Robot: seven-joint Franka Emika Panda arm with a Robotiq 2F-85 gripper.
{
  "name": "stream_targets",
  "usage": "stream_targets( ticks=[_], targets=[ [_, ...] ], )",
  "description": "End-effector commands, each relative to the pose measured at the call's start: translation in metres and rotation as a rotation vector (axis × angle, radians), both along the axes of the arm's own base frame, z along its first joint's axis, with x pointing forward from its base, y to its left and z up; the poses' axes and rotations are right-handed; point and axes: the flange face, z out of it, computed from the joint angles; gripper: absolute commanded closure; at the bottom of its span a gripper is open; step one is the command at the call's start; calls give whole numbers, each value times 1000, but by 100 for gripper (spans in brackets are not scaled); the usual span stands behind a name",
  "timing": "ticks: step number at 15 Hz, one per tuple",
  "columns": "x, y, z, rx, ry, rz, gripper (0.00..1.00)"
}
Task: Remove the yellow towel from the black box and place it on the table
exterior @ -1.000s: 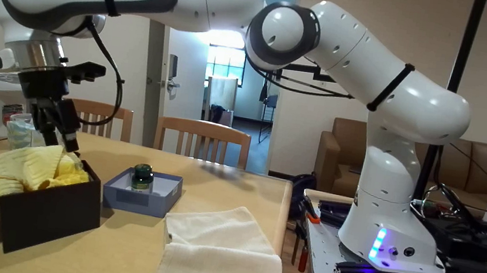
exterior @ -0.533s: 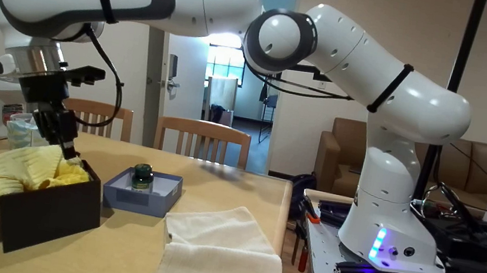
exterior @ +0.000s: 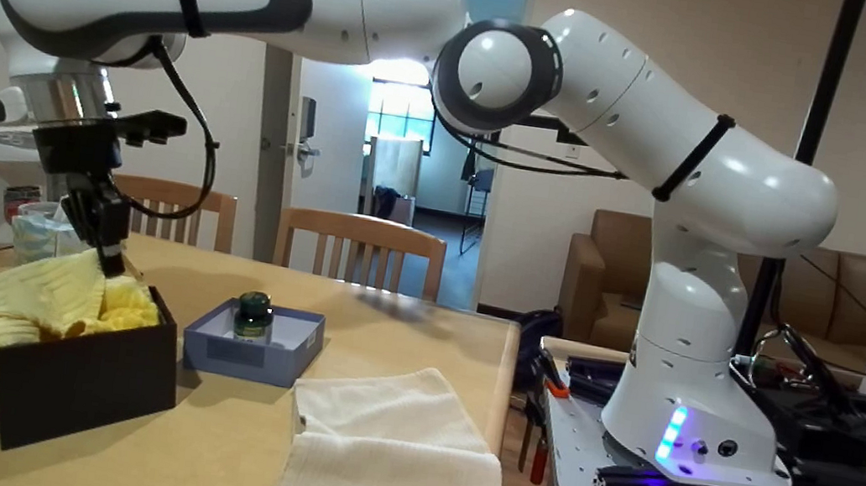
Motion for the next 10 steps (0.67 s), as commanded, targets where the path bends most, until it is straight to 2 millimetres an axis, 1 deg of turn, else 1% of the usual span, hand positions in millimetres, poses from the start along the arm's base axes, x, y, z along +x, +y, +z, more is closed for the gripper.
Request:
stream_targets(
  ticks=[1,2,6,7,10],
  targets=[
    [-3,0,34,24,-2,9,95],
    [-4,1,44,21,-7,4,95],
    [-15,1,93,36,-6,13,95],
    [-19,0,109,41,-4,7,95],
    [-27,-7,146,58,-22,-4,95]
  ],
)
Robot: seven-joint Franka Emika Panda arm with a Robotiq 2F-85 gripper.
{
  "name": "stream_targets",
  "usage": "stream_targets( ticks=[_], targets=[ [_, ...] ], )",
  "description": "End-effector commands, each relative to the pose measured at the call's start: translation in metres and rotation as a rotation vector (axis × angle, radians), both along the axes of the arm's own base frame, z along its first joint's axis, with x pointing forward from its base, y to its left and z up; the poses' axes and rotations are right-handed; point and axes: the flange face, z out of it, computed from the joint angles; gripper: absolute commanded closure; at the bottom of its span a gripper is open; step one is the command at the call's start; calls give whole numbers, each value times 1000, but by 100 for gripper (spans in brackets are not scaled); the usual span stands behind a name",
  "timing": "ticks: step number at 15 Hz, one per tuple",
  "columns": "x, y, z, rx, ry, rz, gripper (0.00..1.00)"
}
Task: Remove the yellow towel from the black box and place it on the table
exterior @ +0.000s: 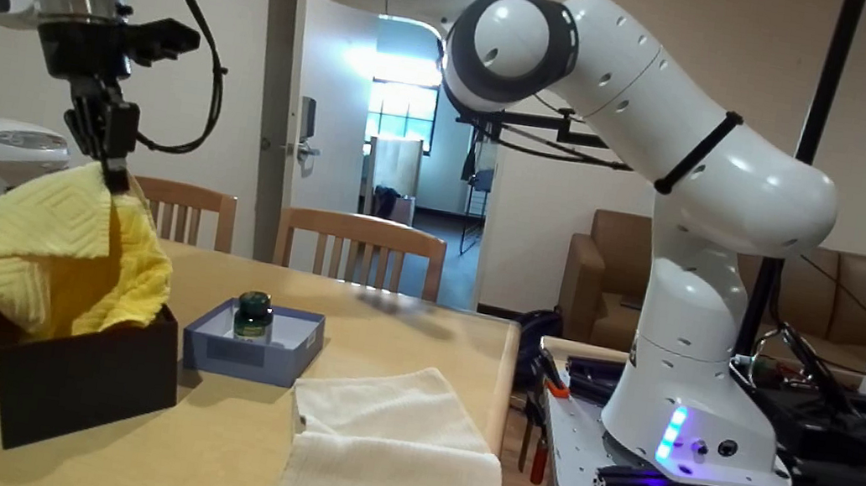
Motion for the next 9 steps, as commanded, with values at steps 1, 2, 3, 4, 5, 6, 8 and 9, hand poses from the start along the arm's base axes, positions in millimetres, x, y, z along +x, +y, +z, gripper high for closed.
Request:
stream_targets(
  ticks=[1,2,3,4,5,6,8,9],
  targets=[
    [-12,-11,48,34,-5,-13,95],
    [-15,-16,60,41,-7,-25,95],
    [-17,-20,70,42,-14,-38,95],
    [-19,-27,81,47,-23,-52,95],
    [-21,-34,90,48,-31,-71,95],
    [-23,-43,99,49,-37,-93,95],
    [-27,-60,118,46,-49,-147,95],
    [-30,-69,127,48,-56,-174,95]
  ],
)
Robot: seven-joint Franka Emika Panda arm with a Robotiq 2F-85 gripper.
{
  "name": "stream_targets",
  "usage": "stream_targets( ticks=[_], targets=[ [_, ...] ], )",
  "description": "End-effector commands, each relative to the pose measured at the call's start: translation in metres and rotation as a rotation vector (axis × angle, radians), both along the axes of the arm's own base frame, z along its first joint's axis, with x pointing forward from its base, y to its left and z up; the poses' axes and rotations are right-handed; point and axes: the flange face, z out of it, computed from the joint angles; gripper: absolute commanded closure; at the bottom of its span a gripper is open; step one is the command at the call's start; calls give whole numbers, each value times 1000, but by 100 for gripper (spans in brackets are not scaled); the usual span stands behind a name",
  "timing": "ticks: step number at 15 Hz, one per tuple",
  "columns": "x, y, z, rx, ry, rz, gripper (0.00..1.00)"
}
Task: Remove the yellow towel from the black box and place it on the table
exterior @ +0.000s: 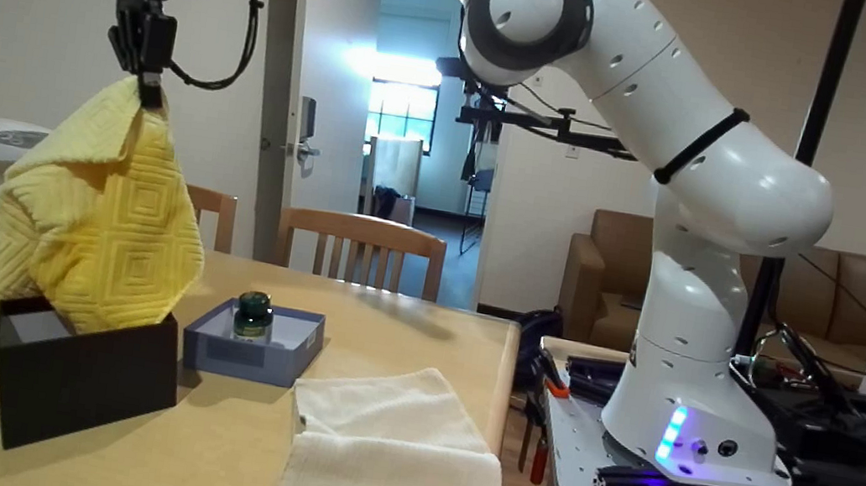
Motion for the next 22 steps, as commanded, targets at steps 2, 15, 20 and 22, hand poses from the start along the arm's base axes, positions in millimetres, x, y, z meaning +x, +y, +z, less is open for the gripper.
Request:
stream_targets(
  ticks=[2,15,20,22],
  targets=[
    [-15,-39,47,33,-16,-130,95],
    [-57,-132,138,54,-88,-492,95],
    [-65,-183,136,29,-50,-678,95],
    [-70,-206,135,23,-36,-765,95]
  ],
)
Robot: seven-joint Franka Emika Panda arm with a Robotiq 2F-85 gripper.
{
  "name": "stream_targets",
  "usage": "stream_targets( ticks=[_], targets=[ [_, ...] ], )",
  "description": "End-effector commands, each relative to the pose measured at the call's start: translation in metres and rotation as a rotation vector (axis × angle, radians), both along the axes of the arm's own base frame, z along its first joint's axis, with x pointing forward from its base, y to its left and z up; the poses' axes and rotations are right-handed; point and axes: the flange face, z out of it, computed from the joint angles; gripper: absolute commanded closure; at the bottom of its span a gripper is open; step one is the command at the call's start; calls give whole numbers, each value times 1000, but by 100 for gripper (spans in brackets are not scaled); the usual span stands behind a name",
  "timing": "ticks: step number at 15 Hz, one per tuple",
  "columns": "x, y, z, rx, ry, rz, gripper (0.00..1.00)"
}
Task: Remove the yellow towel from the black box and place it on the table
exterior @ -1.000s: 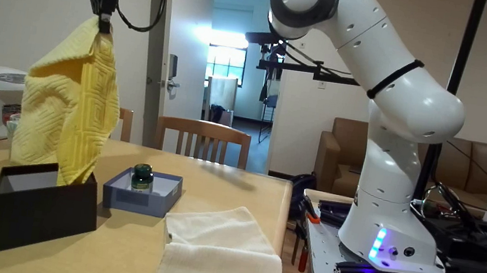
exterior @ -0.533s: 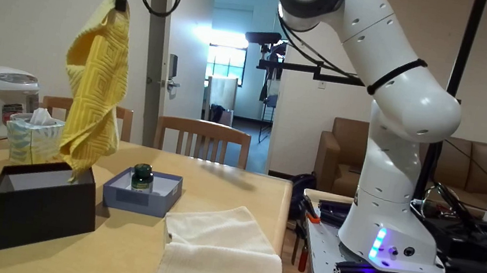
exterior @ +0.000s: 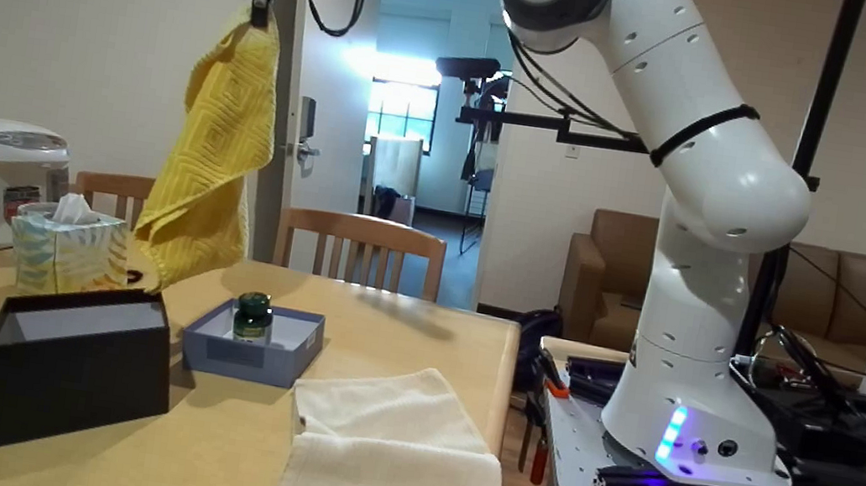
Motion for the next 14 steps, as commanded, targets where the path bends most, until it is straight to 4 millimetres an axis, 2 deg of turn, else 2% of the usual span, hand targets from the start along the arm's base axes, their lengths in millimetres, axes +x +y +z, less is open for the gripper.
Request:
stream_targets(
  ticks=[1,5,8,10,14],
  targets=[
    [-17,-37,4,45,41,-137,95],
    [-28,-82,3,117,38,-240,95],
    [-28,-103,-13,172,42,-243,95],
    [-16,-103,-36,219,31,-214,95],
    [16,-81,-119,323,18,-161,95]
  ],
)
